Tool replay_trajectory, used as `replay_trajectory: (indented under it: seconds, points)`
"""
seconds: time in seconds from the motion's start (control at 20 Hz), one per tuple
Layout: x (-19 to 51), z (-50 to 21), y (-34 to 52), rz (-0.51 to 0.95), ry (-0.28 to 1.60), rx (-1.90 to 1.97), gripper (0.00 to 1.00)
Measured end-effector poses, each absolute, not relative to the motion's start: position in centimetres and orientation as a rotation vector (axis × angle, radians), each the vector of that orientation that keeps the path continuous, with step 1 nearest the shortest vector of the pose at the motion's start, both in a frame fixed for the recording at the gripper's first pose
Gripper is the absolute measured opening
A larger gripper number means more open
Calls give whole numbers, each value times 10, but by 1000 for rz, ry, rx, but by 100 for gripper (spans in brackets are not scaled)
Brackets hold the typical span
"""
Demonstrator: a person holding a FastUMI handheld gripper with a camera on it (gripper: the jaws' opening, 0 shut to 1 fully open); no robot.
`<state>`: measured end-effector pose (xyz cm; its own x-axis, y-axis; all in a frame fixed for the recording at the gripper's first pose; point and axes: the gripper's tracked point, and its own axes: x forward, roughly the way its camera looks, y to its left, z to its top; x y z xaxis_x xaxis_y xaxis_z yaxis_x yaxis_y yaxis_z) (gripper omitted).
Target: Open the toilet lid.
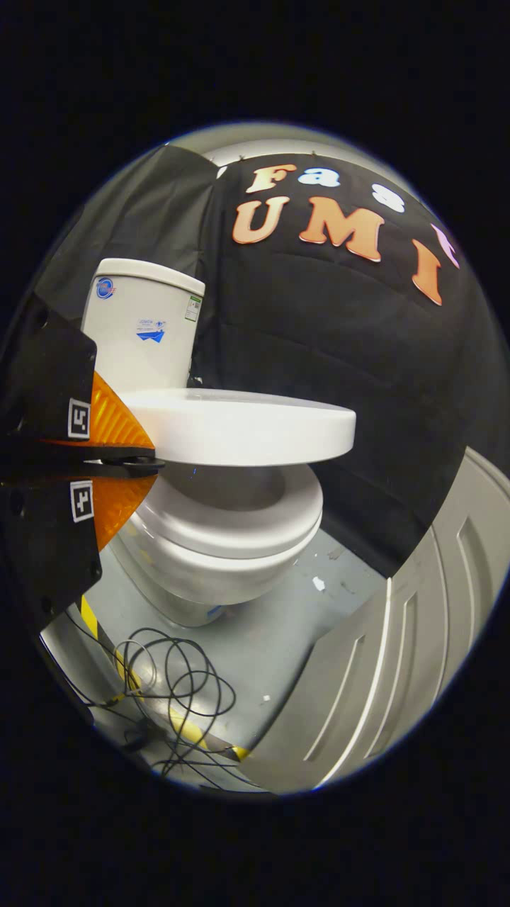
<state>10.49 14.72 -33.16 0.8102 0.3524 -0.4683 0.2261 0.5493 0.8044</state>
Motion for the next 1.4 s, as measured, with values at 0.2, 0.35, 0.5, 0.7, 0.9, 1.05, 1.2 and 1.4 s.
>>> replay_trajectory:
  seconds: [0.2, 0.35, 0.5, 0.7, 0.9, 1.05, 1.2, 1.4]
  points:
    - [106, -309, 153, 76, 634, 937, 8]
    - [106, -289, 164, 75, 612, 868, 8]
    - [110, -261, 179, 77, 577, 750, 8]
    - [108, -235, 196, 71, 565, 620, 8]
    - [110, -220, 210, 49, 561, 525, 8]
    - [112, -205, 222, 38, 546, 443, 8]
    - [111, -194, 231, 30, 536, 391, 8]
    - [110, -180, 250, 23, 525, 301, 8]
